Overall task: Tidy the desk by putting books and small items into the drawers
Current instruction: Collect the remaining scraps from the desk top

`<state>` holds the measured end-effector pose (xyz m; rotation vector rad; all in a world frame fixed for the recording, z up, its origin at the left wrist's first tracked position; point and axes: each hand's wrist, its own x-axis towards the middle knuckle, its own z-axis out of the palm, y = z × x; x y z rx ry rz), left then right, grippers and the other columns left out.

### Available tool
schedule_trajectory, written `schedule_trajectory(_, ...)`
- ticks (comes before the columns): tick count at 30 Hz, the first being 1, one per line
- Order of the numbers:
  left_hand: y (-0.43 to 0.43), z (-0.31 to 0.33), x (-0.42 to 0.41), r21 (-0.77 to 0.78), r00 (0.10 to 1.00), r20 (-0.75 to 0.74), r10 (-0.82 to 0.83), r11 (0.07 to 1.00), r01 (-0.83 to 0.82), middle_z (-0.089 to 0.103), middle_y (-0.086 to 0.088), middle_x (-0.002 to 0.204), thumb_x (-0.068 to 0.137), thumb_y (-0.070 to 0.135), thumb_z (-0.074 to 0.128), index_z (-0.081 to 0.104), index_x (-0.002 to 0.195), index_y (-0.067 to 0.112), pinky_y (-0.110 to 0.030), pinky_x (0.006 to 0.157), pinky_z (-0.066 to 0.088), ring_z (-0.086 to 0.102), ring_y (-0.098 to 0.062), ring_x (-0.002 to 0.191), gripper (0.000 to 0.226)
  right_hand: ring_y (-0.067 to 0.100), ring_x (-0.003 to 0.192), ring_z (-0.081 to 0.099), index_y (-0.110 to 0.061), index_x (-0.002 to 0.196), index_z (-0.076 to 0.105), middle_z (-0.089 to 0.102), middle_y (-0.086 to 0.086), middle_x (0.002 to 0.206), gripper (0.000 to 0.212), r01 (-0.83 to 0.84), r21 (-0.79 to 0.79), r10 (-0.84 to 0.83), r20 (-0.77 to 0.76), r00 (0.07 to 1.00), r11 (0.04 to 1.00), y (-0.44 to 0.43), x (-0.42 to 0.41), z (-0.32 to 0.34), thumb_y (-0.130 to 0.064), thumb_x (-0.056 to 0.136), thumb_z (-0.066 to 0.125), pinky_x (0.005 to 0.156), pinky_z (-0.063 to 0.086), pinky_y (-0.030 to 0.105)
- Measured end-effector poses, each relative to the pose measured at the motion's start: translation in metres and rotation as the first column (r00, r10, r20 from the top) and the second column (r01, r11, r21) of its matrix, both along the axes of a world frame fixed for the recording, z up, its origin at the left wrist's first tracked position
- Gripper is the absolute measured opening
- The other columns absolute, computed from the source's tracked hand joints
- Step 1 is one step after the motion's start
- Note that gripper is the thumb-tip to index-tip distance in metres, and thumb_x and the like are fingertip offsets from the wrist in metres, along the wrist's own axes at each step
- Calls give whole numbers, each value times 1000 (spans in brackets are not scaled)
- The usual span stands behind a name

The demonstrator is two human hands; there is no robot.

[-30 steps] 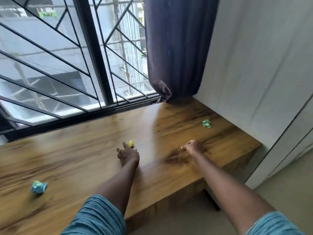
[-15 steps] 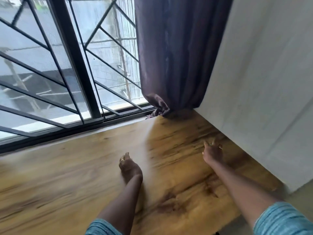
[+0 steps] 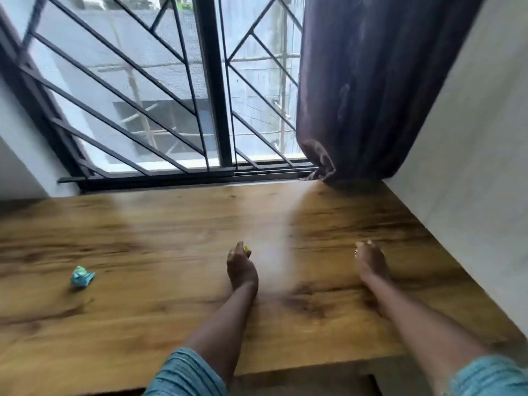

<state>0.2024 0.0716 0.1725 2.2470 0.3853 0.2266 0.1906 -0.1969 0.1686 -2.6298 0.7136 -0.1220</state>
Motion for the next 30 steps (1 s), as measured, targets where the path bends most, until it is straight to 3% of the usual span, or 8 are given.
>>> schedule_trajectory(4,28,4,-63,16,996,40,84,996,-85,63,-19,115,92,-11,42,56,128,4,-32,86,45,60,-29,109,42,33,112,54,-3,120,57,55,19,123,32,-236,-23,237,24,971,971,74,-28,3,-8,96,37,88,45,34)
schedule_trajectory(9,77,3,-135,51,980,59,193,979,-196,64,-17,116,95,-3,44,57,129,8,-31,87,48,61,-28,110,37,32,89,62,-9,90,60,57,11,110,21,-551,-68,556,111,824,831,175,-68,0,5,78,49,66,41,29)
schedule_trajectory(13,133,-3,-185,-27,922,17,386,922,-386,65,-18,114,98,9,43,62,119,0,-32,88,48,62,-30,109,29,33,102,61,-2,97,63,54,17,124,28,-747,8,731,199,652,665,259,-106,-5,10,85,41,82,48,33)
schedule_trajectory(16,173,1,-218,-143,873,24,487,866,-479,63,-21,112,101,17,39,64,108,-6,-22,75,42,60,-31,111,35,33,112,59,-3,112,63,49,19,134,32,-821,71,786,250,565,567,318,-138,-7,7,91,41,93,51,38)
schedule_trajectory(19,217,5,-248,-104,845,-30,534,839,-534,61,-20,119,101,15,37,61,117,-4,-26,82,40,57,-31,114,34,33,110,61,-2,117,62,49,20,133,29,-872,136,807,332,488,471,375,-169,-11,4,91,49,88,53,36)
schedule_trajectory(22,270,-1,-277,32,840,-1,542,840,-542,65,-17,113,98,8,43,64,114,2,-25,81,42,61,-28,106,27,37,108,61,-2,121,61,45,23,134,32,-925,138,864,331,380,354,435,-195,-19,1,88,58,87,55,39)
schedule_trajectory(25,319,-8,-303,66,839,3,544,837,-543,66,-18,111,96,4,46,64,114,3,-30,82,47,62,-27,103,26,38,99,63,-6,119,62,50,20,128,31,-946,135,898,301,322,294,494,-221,-27,-5,88,57,77,52,34)
schedule_trajectory(30,412,-40,-347,94,768,-124,629,778,-621,66,-18,113,99,13,45,61,122,5,-30,81,46,63,-29,104,29,32,109,61,-13,137,46,53,12,133,41,-956,134,953,120,278,262,589,-269,-55,-18,97,48,85,50,35)
